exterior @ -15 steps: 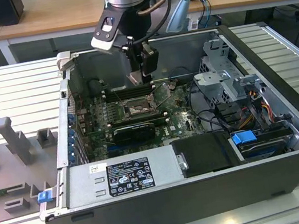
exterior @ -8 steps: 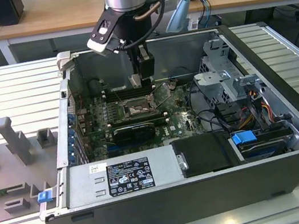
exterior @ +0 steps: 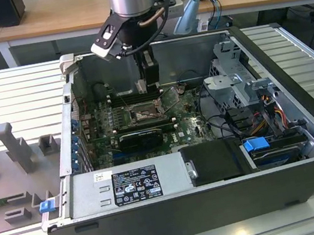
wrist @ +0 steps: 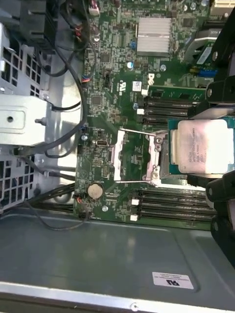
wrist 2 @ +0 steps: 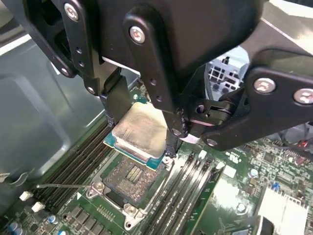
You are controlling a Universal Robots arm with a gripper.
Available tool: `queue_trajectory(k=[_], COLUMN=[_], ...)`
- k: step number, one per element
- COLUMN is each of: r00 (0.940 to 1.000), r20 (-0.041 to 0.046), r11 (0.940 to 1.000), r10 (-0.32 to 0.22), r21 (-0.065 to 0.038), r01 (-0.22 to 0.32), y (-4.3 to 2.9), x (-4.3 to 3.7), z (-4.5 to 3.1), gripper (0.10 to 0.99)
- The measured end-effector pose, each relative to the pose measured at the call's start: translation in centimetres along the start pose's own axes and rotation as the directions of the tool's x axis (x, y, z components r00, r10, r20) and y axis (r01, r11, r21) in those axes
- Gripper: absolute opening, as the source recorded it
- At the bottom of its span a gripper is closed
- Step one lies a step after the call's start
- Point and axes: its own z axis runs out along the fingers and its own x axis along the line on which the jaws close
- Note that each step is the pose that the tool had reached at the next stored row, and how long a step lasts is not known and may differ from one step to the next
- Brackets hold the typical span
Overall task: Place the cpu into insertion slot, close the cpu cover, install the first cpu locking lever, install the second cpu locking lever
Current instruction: 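Place the cpu into insertion slot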
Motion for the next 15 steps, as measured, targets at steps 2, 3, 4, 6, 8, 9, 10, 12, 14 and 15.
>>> queue_trajectory(k=[2,3,4,6,8,9,10,12,14,15], r00=[0.9999,0.9998,0.9998,0.9998,0.9998,0.9998,0.9998,0.9998,0.9998,0.9998], r20=[0.0028,0.0031,0.0032,0.0032,0.0032,0.0033,0.0033,0.0032,0.0032,0.0033], r11=[0.9999,0.9998,0.9998,0.9998,0.9998,0.9998,0.9998,0.9998,0.9998,0.9998], r10=[0.016,0.020,0.020,0.020,0.020,0.020,0.021,0.021,0.021,0.021], r21=[0.000,0.000,0.000,0.000,0.000,0.000,0.000,0.000,0.000,0.000], r01=[-0.016,-0.020,-0.020,-0.020,-0.020,-0.020,-0.021,-0.021,-0.021,-0.021], y=[-0.02,-0.02,-0.03,-0.05,-0.06,-0.07,-0.07,-0.09,-0.10,-0.10], x=[0.08,0.08,0.08,0.08,0.08,0.08,0.07,0.07,0.07,0.07], z=[0.32,0.41,0.45,0.65,0.83,0.92,0.98,1.16,1.27,1.32], gripper=[0.529,0.529,0.529,0.529,0.529,0.529,0.529,0.529,0.529,0.529])
